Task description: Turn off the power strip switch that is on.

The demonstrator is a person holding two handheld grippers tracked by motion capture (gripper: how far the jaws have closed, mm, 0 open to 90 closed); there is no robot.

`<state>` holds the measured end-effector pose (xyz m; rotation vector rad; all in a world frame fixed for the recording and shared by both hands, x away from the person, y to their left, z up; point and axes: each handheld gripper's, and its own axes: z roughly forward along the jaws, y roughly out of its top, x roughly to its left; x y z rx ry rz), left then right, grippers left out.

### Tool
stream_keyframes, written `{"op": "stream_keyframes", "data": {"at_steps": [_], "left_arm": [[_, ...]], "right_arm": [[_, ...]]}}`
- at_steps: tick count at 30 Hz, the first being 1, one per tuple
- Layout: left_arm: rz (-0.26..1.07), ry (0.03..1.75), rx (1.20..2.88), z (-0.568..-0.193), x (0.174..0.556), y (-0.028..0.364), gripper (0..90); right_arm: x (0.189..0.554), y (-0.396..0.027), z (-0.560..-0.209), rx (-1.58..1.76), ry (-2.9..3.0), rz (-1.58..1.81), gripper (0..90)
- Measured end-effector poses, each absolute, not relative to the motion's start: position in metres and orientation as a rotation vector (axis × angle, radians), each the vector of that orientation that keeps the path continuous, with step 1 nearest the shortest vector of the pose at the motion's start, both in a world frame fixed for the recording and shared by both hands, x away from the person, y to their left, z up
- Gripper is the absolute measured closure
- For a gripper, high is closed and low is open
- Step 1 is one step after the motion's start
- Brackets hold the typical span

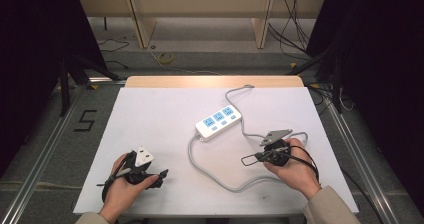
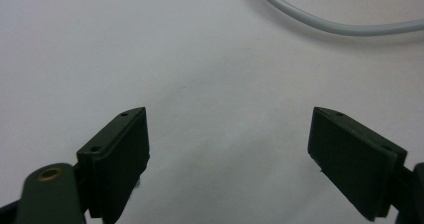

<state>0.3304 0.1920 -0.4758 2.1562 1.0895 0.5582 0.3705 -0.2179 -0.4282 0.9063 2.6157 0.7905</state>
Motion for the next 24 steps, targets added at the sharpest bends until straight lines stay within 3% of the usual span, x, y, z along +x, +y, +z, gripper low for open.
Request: {"op": "stream_keyframes", "data": {"at_steps": [24], "left_arm": [[0.556, 1.089, 2.152, -0.476, 0.33, 0.191, 16.3]], "right_arm": [[0.383, -0.206, -0.428, 0.898, 2.637, 0.773, 90.0]]}}
